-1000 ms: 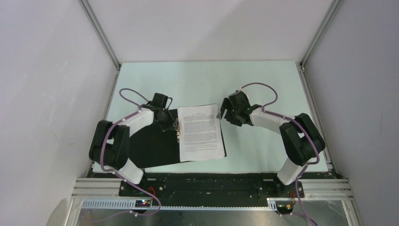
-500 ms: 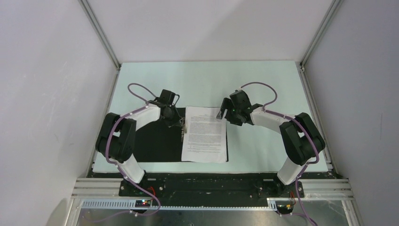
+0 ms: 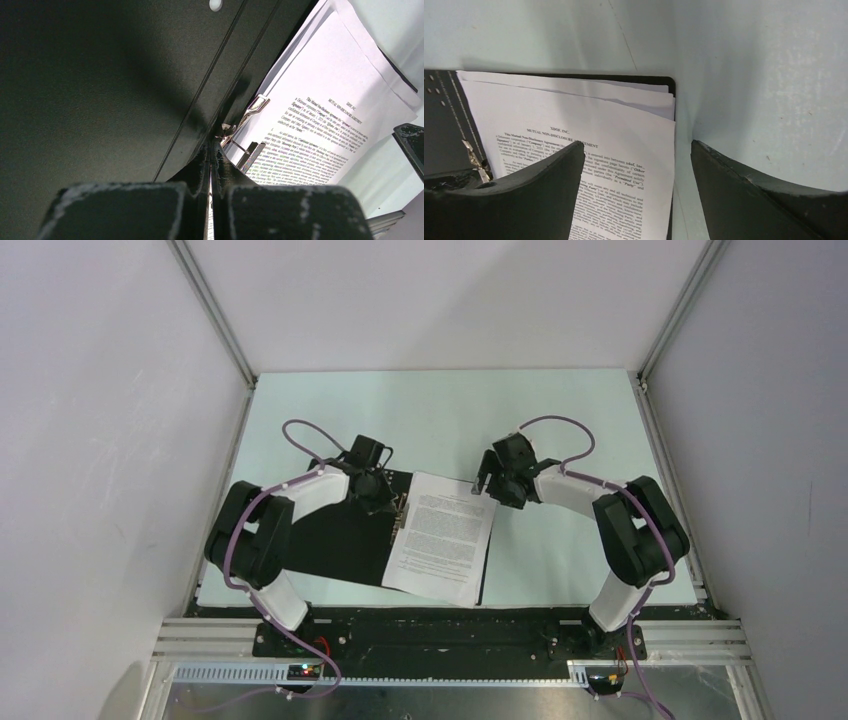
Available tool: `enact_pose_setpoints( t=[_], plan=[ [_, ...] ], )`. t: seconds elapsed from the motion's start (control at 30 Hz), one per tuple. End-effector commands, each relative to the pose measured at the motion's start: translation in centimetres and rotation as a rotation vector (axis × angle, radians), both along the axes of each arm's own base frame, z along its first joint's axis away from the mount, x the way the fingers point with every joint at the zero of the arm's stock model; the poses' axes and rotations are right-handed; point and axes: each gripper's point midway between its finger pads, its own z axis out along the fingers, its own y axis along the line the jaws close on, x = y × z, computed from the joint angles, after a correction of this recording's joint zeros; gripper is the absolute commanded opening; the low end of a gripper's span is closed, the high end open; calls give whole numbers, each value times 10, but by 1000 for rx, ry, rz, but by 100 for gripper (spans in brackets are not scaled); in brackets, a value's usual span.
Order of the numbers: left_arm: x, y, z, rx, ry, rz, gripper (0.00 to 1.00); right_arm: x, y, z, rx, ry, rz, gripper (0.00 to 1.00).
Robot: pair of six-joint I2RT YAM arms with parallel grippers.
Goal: Put the files into the folder
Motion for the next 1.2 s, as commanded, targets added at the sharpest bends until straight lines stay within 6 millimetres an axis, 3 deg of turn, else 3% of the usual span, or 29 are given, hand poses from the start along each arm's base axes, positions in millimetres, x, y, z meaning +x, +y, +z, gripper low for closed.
enact_pose_setpoints(
  t=[0.0,0.17,0.3,0.5,0.83,1.17],
  plan=[
    [-20,7,-6,39,64,-7,0,5,-7,24,-41,-63,-28,83],
    [-12,1,6,9,34,-25,1,0,-12,15,-73,-33,-45,83],
    [-6,-1,20,-34,9,-40,8,2,-9,5,-67,-19,-51,79],
    [-3,13,32,-64,-12,-40,11,6,-5,0,-61,-19,-57,73],
    [-20,22,3,-51,81,-39,6,7,2,3,-110,-25,-56,62],
    [-24,20,-4,-57,98,-45,4,13,5,1,-161,-29,-46,61]
  ],
)
